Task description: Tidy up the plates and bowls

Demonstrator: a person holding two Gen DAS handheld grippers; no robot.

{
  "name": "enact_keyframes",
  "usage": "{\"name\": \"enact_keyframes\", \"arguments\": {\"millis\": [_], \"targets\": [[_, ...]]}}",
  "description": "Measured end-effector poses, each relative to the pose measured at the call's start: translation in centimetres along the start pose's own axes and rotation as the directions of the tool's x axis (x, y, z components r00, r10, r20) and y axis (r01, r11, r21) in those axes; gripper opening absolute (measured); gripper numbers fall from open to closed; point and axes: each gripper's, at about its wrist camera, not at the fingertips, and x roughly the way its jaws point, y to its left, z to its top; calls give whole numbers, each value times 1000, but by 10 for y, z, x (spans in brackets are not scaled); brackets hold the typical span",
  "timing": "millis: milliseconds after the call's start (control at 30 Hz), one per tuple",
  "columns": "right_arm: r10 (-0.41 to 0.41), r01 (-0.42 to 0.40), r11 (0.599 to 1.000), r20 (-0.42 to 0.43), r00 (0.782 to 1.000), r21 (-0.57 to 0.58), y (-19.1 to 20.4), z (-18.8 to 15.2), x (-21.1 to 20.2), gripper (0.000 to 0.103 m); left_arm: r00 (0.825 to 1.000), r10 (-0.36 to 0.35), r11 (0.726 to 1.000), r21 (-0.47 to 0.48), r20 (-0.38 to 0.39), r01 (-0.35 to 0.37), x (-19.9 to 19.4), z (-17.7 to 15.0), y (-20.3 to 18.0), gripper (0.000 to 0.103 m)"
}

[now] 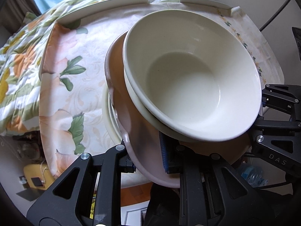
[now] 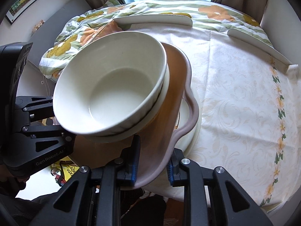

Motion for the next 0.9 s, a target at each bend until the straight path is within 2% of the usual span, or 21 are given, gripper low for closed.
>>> {"name": "enact_keyframes", "arguments": {"millis": [267,567,900], "targets": [[-10,10,1000,5,1000,12,-4,-4,7,23,1000,5,1000,-11,22,-5,6,1,-3,15],[5,-5,1000,-10,1000,2,-7,-4,8,23,1000,19,999,-41,7,-19,6,2,-3,15],[23,-20,999,-70,997,43,-11,3,5,23,997,13,998,-57,-75,-17,8,7,-3,16]]}}
